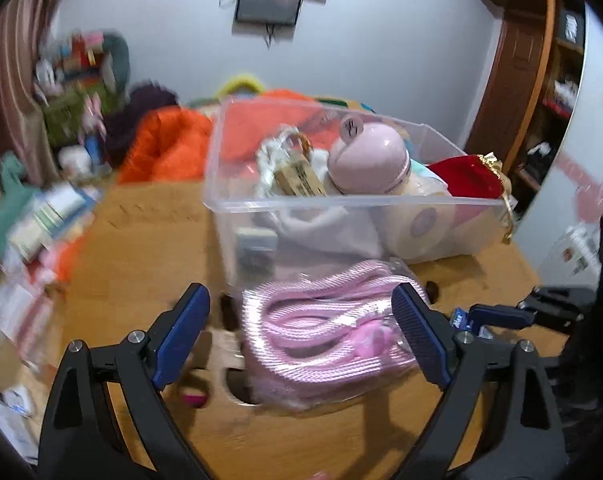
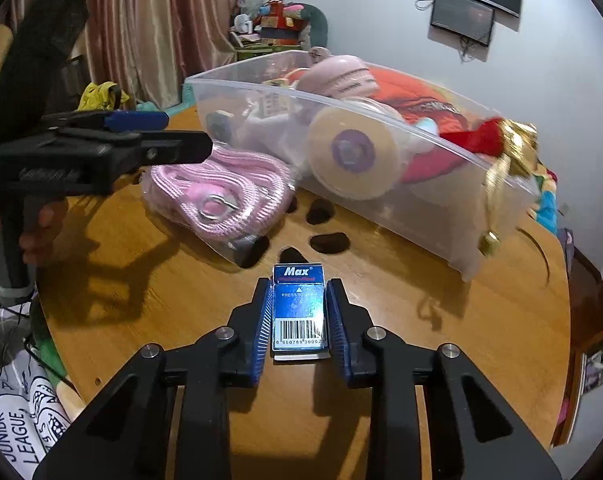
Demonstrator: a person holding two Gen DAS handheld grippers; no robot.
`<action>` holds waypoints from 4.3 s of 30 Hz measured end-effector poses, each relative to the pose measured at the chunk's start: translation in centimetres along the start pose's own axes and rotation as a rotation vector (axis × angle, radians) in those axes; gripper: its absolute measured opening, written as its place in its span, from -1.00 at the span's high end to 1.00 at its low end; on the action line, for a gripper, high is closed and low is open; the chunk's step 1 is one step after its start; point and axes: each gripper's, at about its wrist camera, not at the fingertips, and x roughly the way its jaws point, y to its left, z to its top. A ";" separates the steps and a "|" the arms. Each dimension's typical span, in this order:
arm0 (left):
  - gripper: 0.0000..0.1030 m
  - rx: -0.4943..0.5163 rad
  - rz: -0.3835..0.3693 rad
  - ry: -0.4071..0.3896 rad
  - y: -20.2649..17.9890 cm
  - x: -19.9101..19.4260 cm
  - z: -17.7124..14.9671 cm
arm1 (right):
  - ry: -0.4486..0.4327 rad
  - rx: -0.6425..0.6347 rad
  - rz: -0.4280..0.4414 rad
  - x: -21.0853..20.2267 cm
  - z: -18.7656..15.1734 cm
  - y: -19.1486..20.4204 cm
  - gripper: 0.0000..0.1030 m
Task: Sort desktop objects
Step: 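Grasp the bagged pink rope with left while right grasps the blue Max box, then lift the pink rope bag with left while right carries the Max box toward the clear box, then lower the rope bag with left into the box while right releases the Max box inside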
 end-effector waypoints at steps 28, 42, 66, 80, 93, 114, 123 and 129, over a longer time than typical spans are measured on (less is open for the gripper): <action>-0.81 0.453 -0.105 0.089 -8.0 -0.6 -2.1 | -0.021 0.185 -0.020 -2.4 -2.0 -4.6 0.52; -0.82 0.574 -0.120 0.174 -10.6 3.5 -2.1 | -0.016 0.200 -0.028 -2.4 -2.0 -5.5 0.52; -0.12 0.481 0.032 0.103 -11.7 1.9 -3.6 | -0.039 0.201 -0.038 -3.6 -1.3 -4.8 0.52; -0.11 0.296 0.065 -0.096 -8.2 -2.7 -1.6 | -0.127 0.183 -0.029 -5.4 1.6 -3.8 0.52; -0.11 0.131 0.072 -0.242 -3.7 -5.8 4.8 | -0.225 0.176 -0.053 -5.6 7.2 -4.8 0.52; -0.12 0.060 0.131 -0.194 -0.8 0.8 9.1 | -0.164 0.196 -0.061 0.8 11.2 -7.3 0.52; -0.12 0.078 0.140 -0.182 -1.0 2.1 9.4 | -0.152 0.149 -0.088 2.2 11.8 -6.6 0.52; -0.12 0.056 0.117 -0.167 -0.7 2.9 9.7 | -0.141 0.123 -0.118 2.9 11.9 -6.3 0.51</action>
